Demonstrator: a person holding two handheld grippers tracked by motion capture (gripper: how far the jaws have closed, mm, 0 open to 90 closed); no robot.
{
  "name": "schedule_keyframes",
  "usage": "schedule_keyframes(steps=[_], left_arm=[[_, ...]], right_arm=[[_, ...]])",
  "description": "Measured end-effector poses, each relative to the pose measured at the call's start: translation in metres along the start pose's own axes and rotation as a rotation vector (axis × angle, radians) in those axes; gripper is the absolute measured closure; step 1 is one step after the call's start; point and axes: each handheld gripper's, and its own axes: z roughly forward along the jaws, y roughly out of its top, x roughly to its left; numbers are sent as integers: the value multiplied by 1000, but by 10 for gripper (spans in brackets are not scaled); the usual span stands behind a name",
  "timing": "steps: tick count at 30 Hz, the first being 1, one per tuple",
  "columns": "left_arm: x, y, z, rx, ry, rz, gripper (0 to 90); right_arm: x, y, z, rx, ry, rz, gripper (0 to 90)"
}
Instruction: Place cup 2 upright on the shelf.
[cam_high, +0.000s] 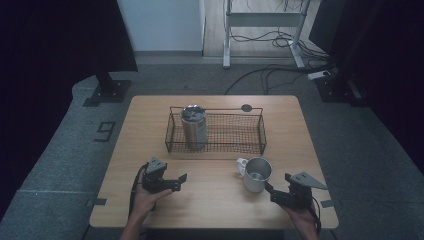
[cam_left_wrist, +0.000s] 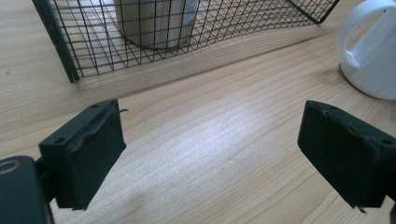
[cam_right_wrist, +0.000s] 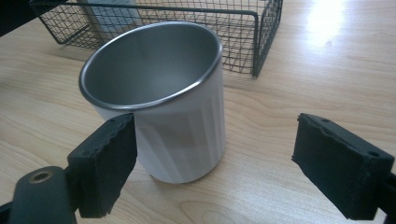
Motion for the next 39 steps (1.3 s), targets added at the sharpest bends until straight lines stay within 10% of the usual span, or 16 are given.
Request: schedule_keyframes(steps=[39], left_arm=[[-4, 0, 6, 15, -8, -10, 96]], right_arm=[[33, 23, 48, 38, 41, -74, 7]])
